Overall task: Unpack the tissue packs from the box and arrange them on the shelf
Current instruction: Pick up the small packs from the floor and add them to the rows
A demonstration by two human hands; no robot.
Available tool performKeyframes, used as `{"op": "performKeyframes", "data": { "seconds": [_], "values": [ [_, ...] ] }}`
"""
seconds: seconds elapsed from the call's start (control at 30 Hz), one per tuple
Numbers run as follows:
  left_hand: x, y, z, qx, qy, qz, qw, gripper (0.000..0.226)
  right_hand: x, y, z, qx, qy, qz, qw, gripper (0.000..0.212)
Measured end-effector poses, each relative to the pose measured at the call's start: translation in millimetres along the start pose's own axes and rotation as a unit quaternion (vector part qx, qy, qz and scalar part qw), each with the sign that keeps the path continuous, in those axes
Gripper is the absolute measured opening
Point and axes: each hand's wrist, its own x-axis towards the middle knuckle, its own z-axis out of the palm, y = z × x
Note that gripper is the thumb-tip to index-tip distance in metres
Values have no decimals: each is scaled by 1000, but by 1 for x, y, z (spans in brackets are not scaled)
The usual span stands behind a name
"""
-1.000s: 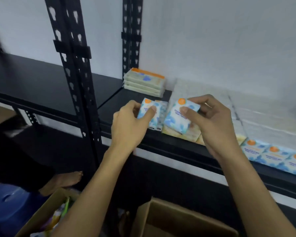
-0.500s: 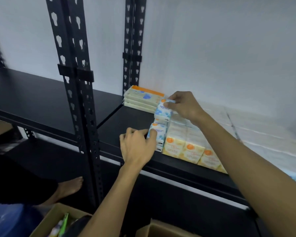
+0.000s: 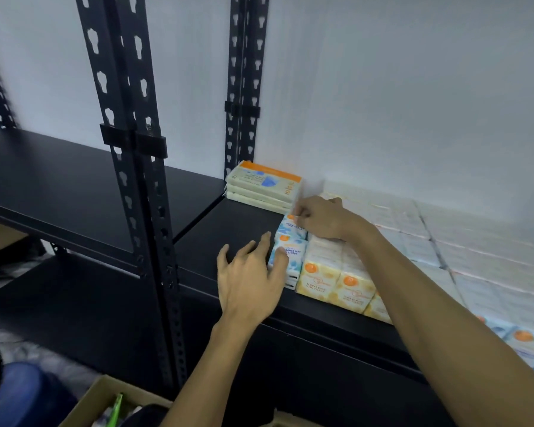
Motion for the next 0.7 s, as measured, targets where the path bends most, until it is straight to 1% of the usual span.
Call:
{"op": "performKeyframes", "data": {
  "seconds": [0.07, 0.1, 0.23, 0.57, 0.7],
  "values": [
    [1, 0, -1, -12, -24, 4, 1000, 57, -1, -2, -1, -12, -10, -6, 1000, 33],
    [3, 0, -2, -21, -38, 5, 999, 55, -2, -3, -2, -15, -8, -10, 1000, 35],
    [7, 3, -7, -57, -83, -8, 995, 51, -3, -4, -1, -6, -4, -9, 1000, 34],
    [6, 10, -21, -84, -110, -20, 990, 45, -6, -7, -1, -10, -7, -4, 1000, 29],
    [13, 11, -30, -82, -160, -36, 983, 50, -10, -11, -7, -10, -14, 1, 1000, 33]
  ]
}}
